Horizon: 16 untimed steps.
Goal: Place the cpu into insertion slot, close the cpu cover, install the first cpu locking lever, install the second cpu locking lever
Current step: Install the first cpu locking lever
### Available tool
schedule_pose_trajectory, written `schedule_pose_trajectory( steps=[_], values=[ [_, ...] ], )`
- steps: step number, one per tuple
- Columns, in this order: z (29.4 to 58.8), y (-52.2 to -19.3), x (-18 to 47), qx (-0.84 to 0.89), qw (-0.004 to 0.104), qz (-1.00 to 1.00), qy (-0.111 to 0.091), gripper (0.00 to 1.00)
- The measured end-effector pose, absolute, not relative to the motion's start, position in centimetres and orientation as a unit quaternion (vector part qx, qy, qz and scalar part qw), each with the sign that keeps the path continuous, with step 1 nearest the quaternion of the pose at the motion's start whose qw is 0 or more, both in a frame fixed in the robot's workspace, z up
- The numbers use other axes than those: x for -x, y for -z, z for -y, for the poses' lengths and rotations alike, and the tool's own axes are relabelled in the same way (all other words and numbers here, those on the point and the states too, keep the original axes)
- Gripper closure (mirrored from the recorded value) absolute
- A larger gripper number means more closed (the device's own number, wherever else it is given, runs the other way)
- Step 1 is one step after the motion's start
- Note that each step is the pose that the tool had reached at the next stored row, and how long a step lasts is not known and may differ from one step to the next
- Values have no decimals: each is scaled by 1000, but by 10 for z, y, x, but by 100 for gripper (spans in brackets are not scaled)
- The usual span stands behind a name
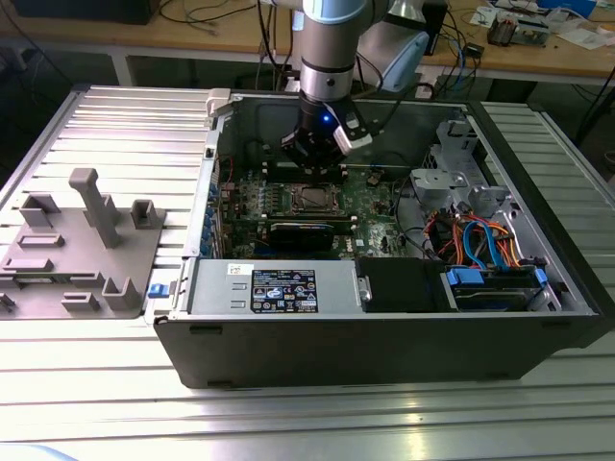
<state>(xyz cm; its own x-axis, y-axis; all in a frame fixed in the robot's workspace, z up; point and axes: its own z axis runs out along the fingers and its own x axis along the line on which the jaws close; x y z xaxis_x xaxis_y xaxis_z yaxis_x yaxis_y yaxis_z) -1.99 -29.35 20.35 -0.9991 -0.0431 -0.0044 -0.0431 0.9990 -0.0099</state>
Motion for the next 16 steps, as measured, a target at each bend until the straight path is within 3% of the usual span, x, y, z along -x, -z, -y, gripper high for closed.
schedule_pose_trajectory(
  steps=[16],
  values=[
    [292,-201,5,23,1,-1000,3,89]
  ],
)
